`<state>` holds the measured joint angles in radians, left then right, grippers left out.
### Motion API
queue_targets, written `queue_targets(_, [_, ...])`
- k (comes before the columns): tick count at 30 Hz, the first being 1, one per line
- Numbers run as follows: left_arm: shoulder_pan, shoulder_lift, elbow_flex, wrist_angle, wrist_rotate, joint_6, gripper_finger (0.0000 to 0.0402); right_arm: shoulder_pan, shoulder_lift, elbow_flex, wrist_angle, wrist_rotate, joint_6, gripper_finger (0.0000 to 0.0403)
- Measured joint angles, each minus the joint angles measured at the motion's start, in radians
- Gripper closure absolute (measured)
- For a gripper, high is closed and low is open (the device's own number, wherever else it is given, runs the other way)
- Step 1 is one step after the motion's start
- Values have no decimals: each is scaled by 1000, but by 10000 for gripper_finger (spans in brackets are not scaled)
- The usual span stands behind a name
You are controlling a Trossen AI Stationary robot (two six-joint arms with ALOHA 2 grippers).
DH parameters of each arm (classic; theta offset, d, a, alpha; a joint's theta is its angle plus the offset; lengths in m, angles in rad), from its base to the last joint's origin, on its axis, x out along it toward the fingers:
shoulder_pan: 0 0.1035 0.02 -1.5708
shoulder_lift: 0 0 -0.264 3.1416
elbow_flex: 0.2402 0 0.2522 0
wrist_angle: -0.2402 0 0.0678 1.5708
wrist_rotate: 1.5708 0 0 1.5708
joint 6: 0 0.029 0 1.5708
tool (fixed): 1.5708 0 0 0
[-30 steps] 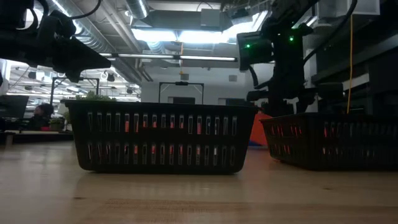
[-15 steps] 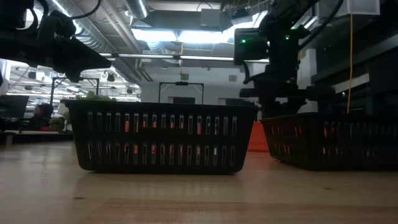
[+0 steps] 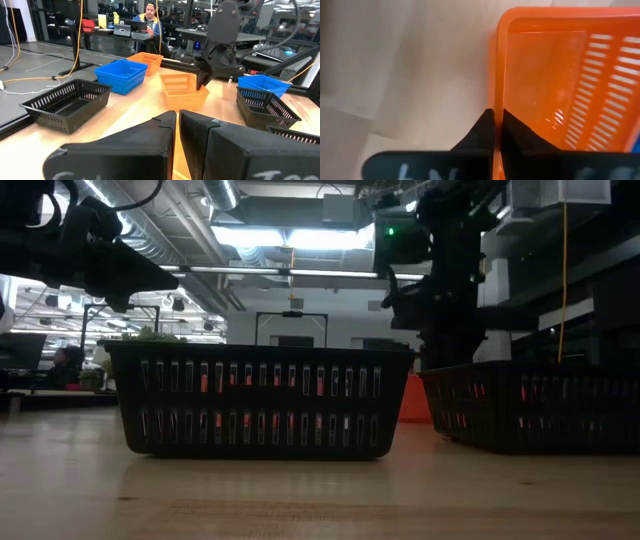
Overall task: Stack baskets by color
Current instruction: Stack the middle orange bin on the top orange bin
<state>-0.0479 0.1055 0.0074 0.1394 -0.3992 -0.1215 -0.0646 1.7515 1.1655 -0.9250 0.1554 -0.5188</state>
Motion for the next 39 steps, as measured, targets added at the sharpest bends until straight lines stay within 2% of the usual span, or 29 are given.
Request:
queue_targets(6, [0,0,0,0,0,0,388,38,0,150,-248,2,76,397])
queue_targets(9, [0,0,0,0,0,0,388,19,-1,193,-359,11,103,397])
queue_targets(16, [0,0,0,0,0,0,388,-76,-63,160,-562,56,245,397])
queue_targets(20, [0,0,0,-1,0,0,388,-102,-160,130,-654,145,295,397])
queue_targets(25, [0,0,0,-1,0,0,388,-182,-333,97,-596,251,332,397])
queue_targets(29, [0,0,0,-1,0,0,388,-286,-452,56,-454,347,353,397])
queue_targets(34, [0,0,0,-1,0,0,388,-432,-530,-12,-248,343,215,397])
queue_targets(39, [0,0,0,-1,0,0,388,-567,-528,-89,-85,335,46,397])
